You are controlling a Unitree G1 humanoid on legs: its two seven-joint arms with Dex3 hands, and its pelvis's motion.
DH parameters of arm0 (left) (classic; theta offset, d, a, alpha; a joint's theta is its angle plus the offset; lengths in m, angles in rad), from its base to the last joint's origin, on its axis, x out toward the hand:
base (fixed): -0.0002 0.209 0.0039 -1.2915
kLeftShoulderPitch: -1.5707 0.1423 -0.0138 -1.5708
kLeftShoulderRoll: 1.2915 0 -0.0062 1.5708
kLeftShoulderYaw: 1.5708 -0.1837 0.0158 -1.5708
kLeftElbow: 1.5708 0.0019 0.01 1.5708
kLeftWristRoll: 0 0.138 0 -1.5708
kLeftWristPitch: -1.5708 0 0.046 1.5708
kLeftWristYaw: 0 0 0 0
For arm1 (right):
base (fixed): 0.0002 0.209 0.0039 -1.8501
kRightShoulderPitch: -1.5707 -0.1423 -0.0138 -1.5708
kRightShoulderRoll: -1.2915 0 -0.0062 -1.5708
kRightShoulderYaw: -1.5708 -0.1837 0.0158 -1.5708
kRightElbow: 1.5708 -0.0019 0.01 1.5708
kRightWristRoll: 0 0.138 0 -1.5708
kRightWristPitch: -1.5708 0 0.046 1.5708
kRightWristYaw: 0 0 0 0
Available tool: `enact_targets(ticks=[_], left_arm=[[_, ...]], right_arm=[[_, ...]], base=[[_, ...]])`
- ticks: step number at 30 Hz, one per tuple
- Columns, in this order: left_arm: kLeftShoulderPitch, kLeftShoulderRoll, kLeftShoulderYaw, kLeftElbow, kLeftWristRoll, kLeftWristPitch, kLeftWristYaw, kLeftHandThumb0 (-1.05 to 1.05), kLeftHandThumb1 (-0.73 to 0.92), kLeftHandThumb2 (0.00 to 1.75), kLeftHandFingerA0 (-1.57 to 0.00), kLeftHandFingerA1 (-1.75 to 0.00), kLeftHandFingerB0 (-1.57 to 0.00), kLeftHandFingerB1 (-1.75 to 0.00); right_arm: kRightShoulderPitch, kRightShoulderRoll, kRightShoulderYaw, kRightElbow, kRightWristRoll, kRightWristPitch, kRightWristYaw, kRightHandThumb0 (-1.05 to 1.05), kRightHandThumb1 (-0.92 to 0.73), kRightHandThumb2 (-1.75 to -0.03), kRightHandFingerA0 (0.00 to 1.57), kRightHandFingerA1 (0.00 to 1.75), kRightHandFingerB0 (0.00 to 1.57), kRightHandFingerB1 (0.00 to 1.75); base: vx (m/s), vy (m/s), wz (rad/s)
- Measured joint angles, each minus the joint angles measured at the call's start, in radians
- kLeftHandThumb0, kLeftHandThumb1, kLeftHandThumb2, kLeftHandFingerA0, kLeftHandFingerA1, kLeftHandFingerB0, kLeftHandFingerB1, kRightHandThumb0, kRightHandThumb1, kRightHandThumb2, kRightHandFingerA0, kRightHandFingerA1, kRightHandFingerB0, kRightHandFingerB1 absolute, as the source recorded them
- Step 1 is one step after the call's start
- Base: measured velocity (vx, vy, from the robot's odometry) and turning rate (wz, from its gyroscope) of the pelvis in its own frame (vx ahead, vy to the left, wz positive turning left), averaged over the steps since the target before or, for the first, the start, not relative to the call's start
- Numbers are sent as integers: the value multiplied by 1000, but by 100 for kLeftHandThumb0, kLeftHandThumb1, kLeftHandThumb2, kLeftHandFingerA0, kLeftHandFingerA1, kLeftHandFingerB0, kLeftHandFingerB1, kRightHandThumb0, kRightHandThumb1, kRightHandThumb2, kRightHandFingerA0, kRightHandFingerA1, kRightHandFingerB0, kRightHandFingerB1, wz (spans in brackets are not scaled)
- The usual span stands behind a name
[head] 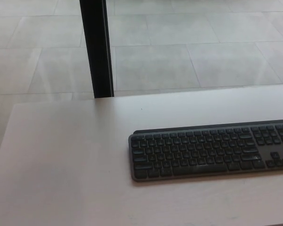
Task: The robot uses its right fingers to click on the space key of the black keyboard placed on the center of the white desk.
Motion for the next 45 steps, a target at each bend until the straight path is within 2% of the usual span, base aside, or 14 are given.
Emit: enact_targets(ticks=[6,9,12,16,17,18,19,22,31,32,36,43,44,45], left_arm=[[-35,15,88,45,-34,0,9,-50,71,61,-69,-66,-53,-55],[-51,17,129,67,-50,0,14,-50,71,61,-71,-66,-56,-55],[-61,21,162,87,-66,0,20,-50,71,61,-71,-67,-55,-55],[-68,31,192,106,-84,0,30,-50,72,61,-67,-67,-53,-56],[-70,33,196,109,-87,0,30,-50,71,61,-68,-67,-54,-56],[-71,35,198,110,-90,0,31,-50,71,61,-67,-66,-54,-56],[-74,36,202,112,-94,0,31,-50,71,61,-67,-66,-54,-56],[-77,40,209,117,-106,0,32,-51,72,61,-67,-67,-52,-56],[-85,51,220,129,-135,0,47,-49,72,62,-68,-66,-51,-55],[-87,52,221,130,-140,0,48,-49,71,61,-68,-68,-51,-55],[-87,55,220,135,-153,0,53,-51,71,61,-69,-64,-54,-55],[-87,55,214,137,-160,0,53,-50,71,61,-69,-67,-54,-55],[-86,54,213,137,-160,0,53,-49,71,61,-70,-64,-56,-55],[-86,54,213,137,-161,0,53,-50,71,61,-70,-64,-56,-55]], right_arm=[[-22,0,-149,-53,77,44,-23,-49,-47,-68,94,90,86,94],[-35,-3,-233,-75,119,76,-45,-49,-51,-70,94,121,85,100],[-55,-22,-312,-81,158,115,-74,-48,-59,-66,93,106,73,102],[-93,-69,-410,-75,200,167,-130,-40,-60,-75,91,108,85,112],[-105,-84,-432,-69,208,178,-147,-40,-44,-99,96,104,95,104],[-113,-93,-445,-64,214,185,-159,-33,-52,-85,94,117,88,123],[-127,-106,-465,-55,222,195,-176,-33,-52,-85,94,117,88,123],[-167,-147,-511,-26,245,222,-217,-41,-53,-77,100,113,64,95],[-365,-265,-546,-102,310,299,-324,-58,-57,-66,88,83,89,101],[-388,-274,-537,-124,317,301,-325,-59,-57,-56,91,66,82,74],[-449,-283,-446,-205,325,305,-320,-50,-60,-58,88,58,59,46],[-489,-266,-234,-445,340,352,-285,-40,-64,-60,89,61,54,43],[-489,-261,-199,-481,340,357,-276,-48,-52,-89,87,73,52,58],[-489,-258,-162,-515,339,362,-268,-40,-64,-59,90,64,56,43]], base=[[0,0,0],[0,0,0],[0,0,0],[0,0,0],[0,0,0],[0,0,0],[0,0,0],[0,0,0],[0,0,0],[0,0,0],[0,0,0],[0,0,0],[0,0,0],[0,0,0]])
